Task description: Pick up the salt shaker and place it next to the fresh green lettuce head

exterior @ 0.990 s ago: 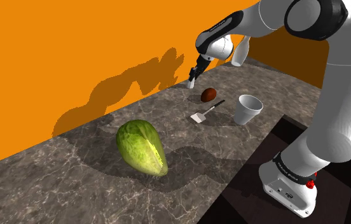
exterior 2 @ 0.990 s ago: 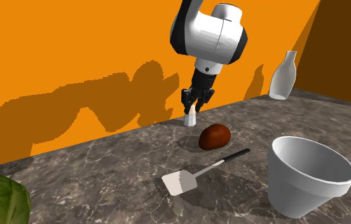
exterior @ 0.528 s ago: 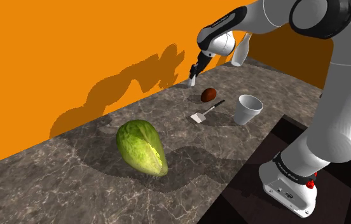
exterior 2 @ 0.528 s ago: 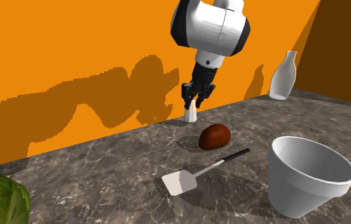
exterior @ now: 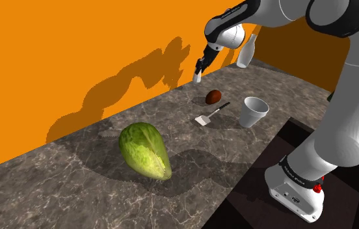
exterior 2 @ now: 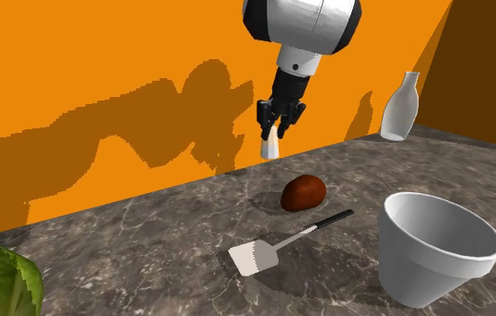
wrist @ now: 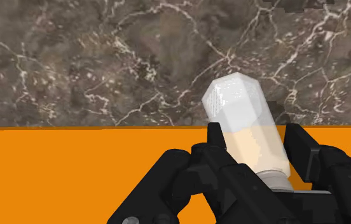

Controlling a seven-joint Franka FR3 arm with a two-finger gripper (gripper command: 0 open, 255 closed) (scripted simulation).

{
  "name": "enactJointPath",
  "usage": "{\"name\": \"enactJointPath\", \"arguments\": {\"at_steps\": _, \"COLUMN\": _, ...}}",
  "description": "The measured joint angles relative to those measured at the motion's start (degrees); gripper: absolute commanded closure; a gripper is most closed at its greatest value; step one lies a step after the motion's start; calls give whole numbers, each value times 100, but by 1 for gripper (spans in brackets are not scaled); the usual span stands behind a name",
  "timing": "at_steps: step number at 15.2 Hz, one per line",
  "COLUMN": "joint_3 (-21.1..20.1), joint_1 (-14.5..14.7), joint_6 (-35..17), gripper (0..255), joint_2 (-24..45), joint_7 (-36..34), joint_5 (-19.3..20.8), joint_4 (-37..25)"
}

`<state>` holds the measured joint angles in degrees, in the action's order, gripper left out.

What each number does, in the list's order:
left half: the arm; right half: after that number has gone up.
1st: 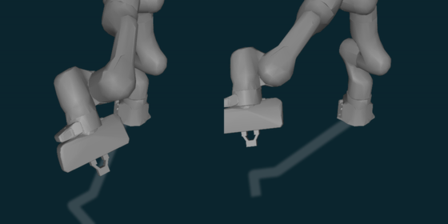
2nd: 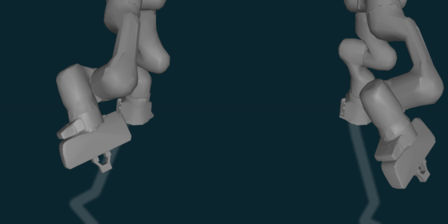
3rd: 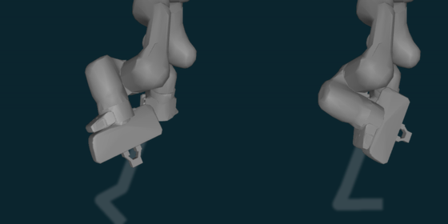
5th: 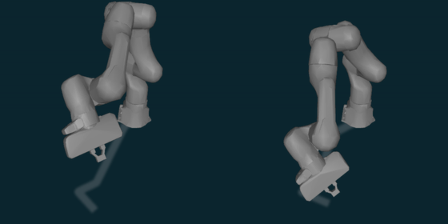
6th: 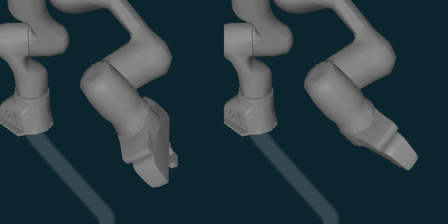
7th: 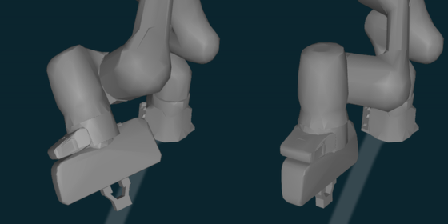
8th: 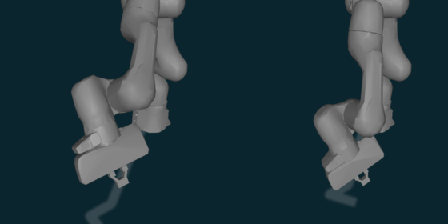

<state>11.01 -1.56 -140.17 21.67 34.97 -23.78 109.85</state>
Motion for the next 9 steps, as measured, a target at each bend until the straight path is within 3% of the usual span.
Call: {"name": "enactJointPath", "arguments": {"at_steps": 9, "joint_3": 116, "joint_1": 70, "joint_6": 532, "gripper": 255, "joint_2": -398, "joint_7": -277, "joint_5": 275, "joint_4": -168}}
